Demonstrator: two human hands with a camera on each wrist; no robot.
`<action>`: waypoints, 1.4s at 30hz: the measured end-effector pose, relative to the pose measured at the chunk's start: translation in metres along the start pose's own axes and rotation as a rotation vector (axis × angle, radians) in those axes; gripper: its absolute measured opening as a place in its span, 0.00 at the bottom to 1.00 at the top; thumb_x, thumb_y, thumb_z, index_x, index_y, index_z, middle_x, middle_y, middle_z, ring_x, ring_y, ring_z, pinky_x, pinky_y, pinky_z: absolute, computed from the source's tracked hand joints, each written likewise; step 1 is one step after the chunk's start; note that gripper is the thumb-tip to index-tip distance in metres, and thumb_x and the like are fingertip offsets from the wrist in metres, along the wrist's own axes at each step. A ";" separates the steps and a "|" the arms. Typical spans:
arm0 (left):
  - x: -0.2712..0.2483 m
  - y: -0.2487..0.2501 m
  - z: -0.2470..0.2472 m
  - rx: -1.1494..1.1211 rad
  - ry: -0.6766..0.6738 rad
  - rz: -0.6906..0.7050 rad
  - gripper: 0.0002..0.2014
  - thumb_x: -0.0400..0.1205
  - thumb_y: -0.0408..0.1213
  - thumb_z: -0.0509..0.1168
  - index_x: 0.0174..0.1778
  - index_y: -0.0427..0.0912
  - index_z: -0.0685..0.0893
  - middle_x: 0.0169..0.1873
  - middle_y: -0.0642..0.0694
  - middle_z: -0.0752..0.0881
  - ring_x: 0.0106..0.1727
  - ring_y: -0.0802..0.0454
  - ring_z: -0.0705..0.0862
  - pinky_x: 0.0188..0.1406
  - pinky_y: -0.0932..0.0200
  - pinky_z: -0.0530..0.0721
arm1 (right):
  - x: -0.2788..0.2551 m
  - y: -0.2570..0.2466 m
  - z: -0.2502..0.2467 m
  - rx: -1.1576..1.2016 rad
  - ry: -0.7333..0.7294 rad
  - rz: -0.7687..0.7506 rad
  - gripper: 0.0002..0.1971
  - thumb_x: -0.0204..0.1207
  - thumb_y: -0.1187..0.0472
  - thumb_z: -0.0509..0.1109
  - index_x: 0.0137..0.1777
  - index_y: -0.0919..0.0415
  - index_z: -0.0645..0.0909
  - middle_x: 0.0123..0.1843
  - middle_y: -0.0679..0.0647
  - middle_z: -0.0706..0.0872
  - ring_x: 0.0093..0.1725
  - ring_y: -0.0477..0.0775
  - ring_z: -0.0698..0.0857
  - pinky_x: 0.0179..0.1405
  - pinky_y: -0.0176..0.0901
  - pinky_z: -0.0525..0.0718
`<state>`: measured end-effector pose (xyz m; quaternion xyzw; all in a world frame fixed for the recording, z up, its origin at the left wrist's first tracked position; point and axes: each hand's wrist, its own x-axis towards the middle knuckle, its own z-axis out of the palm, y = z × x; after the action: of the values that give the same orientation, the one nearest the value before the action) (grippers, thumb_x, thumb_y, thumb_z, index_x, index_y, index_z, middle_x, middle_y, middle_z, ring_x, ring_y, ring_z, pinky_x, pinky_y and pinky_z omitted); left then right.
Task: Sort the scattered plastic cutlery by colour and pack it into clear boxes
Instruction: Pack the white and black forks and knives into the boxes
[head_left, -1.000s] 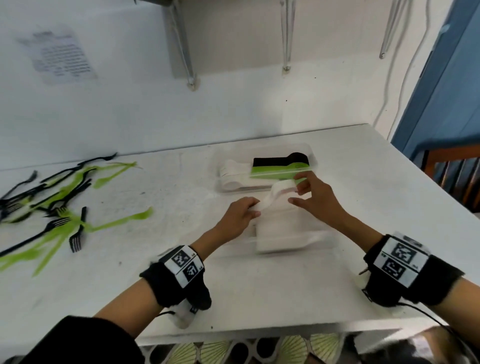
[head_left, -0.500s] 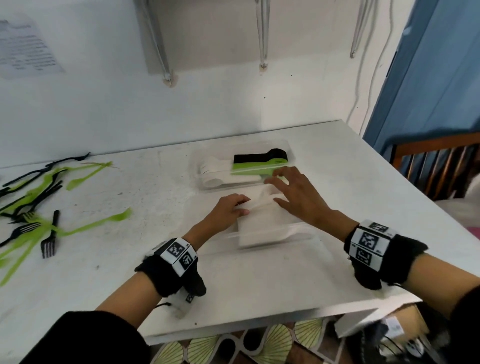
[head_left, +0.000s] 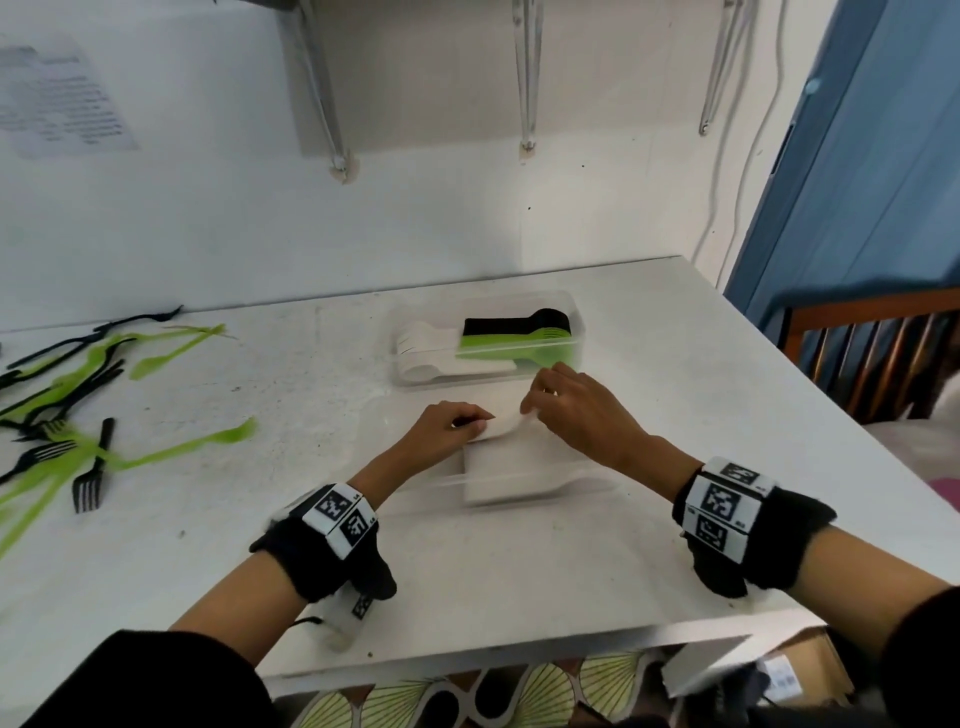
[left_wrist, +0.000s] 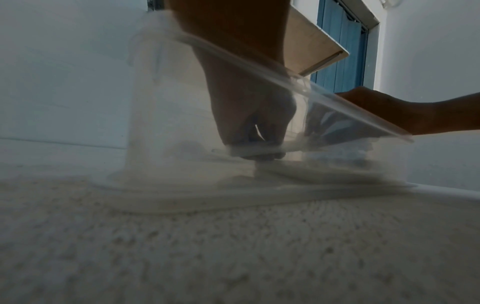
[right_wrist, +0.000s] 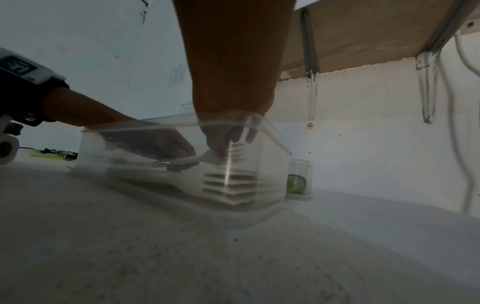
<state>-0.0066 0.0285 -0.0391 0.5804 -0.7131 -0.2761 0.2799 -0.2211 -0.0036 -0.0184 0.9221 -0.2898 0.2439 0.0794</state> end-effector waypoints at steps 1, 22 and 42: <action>0.000 0.000 0.000 0.008 -0.004 0.002 0.12 0.83 0.33 0.63 0.60 0.36 0.85 0.55 0.43 0.87 0.51 0.58 0.80 0.45 0.83 0.71 | -0.001 0.000 -0.001 0.011 -0.003 0.003 0.19 0.50 0.73 0.85 0.39 0.59 0.85 0.38 0.55 0.84 0.35 0.57 0.83 0.25 0.38 0.75; -0.001 0.001 -0.004 -0.067 -0.015 -0.045 0.08 0.82 0.29 0.63 0.53 0.35 0.86 0.35 0.52 0.86 0.31 0.70 0.82 0.31 0.75 0.79 | 0.000 0.001 -0.004 0.036 -0.012 -0.086 0.17 0.52 0.76 0.83 0.34 0.59 0.82 0.32 0.52 0.82 0.31 0.54 0.81 0.26 0.34 0.66; -0.003 0.000 -0.006 -0.033 -0.027 -0.029 0.06 0.86 0.30 0.55 0.51 0.43 0.76 0.42 0.54 0.85 0.34 0.62 0.76 0.35 0.72 0.74 | -0.007 0.041 -0.019 0.068 -0.056 0.086 0.17 0.61 0.81 0.74 0.42 0.60 0.87 0.40 0.53 0.87 0.36 0.54 0.87 0.30 0.35 0.73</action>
<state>-0.0017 0.0311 -0.0348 0.5822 -0.7036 -0.2996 0.2760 -0.2572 -0.0282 -0.0051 0.9173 -0.3230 0.2309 0.0291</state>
